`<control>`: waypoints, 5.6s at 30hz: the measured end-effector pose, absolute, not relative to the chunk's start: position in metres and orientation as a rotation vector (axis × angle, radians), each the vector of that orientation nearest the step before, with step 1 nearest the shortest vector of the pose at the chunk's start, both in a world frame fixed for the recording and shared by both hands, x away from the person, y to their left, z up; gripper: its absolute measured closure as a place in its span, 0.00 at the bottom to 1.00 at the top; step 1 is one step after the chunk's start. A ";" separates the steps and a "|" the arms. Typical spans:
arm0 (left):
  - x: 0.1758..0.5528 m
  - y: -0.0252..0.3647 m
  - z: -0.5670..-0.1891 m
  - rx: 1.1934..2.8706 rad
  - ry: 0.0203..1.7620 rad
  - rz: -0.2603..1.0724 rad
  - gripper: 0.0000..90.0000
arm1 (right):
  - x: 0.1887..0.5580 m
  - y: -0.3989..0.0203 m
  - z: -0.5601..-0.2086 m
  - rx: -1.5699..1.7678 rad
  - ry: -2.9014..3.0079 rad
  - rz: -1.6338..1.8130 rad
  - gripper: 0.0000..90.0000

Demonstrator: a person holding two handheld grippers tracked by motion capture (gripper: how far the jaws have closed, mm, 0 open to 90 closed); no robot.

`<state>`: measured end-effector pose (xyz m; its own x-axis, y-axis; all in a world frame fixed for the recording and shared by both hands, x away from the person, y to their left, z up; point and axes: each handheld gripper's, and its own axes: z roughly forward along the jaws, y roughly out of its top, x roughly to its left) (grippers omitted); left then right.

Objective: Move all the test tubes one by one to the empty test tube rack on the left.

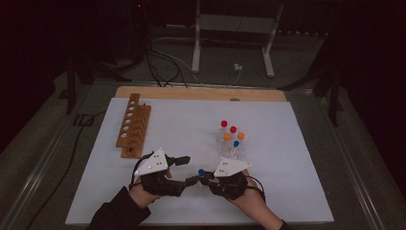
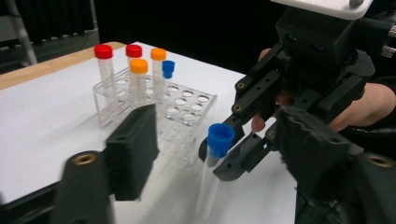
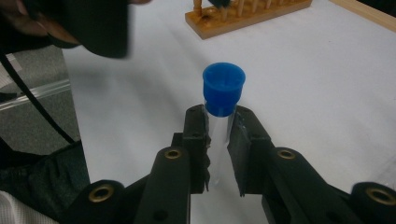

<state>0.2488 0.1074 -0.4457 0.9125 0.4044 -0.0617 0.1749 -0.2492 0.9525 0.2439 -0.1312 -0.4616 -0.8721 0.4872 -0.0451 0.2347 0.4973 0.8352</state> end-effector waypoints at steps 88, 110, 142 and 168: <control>0.364 0.194 -0.370 1.752 0.777 0.671 0.87 | 0.243 -0.188 -0.435 0.840 2.068 1.519 0.01; 0.419 0.236 -0.362 1.695 0.954 0.827 0.87 | 0.241 -0.192 -0.433 0.849 2.051 1.537 0.01; 0.473 0.256 -0.424 1.681 1.197 0.879 0.86 | 0.244 -0.198 -0.434 0.860 2.064 1.560 0.01; 0.482 0.251 -0.444 1.799 1.250 0.847 0.86 | 0.245 -0.201 -0.433 0.877 2.057 1.581 0.01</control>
<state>0.4816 0.2509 -0.4441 0.2964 0.9507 0.0909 0.4371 -0.2196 0.8722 0.2447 -0.2008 -0.4330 -0.7231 0.6882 0.0600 0.2350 0.1634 0.9582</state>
